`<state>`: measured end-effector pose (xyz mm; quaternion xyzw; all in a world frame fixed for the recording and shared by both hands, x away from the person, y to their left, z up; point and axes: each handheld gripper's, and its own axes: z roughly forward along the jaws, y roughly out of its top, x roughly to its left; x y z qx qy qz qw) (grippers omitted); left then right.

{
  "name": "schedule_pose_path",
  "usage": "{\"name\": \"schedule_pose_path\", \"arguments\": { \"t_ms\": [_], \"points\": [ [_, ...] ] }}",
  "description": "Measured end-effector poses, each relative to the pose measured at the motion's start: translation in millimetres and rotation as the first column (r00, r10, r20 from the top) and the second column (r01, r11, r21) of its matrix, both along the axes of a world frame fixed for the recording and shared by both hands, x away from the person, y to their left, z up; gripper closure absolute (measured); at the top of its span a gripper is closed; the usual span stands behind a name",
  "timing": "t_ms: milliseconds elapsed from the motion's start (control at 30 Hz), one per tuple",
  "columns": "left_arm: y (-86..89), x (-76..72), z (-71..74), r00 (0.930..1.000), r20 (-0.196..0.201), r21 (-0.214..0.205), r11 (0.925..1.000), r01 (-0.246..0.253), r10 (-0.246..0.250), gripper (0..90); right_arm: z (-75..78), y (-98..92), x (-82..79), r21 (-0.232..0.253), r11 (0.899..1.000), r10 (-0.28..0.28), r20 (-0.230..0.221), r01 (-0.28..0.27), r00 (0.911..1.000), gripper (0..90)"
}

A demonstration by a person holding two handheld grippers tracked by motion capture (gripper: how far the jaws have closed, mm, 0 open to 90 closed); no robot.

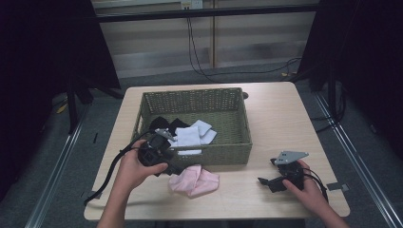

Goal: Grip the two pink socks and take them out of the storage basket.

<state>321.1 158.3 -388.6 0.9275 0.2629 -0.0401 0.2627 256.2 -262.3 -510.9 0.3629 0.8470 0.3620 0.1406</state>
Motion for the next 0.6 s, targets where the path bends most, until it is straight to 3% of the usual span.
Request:
{"name": "schedule_pose_path", "arguments": {
  "t_ms": [433, 600],
  "points": [
    [16.0, -4.2, -13.8, 0.9992, 0.012, -0.001, 0.9993, -0.038, 0.038, 25.2, 0.0, 0.0, 0.0, 0.0, 1.0, 0.0, 0.0, 0.0, 1.0, 9.3],
    [20.7, -5.6, -24.0, 0.9991, 0.021, 0.02, 0.9991, -0.036, 0.036, 25.0, 0.0, 0.0, 0.0, 0.0, 1.0, 0.0, 0.0, 0.0, 1.0, 9.3]
  ]
}}
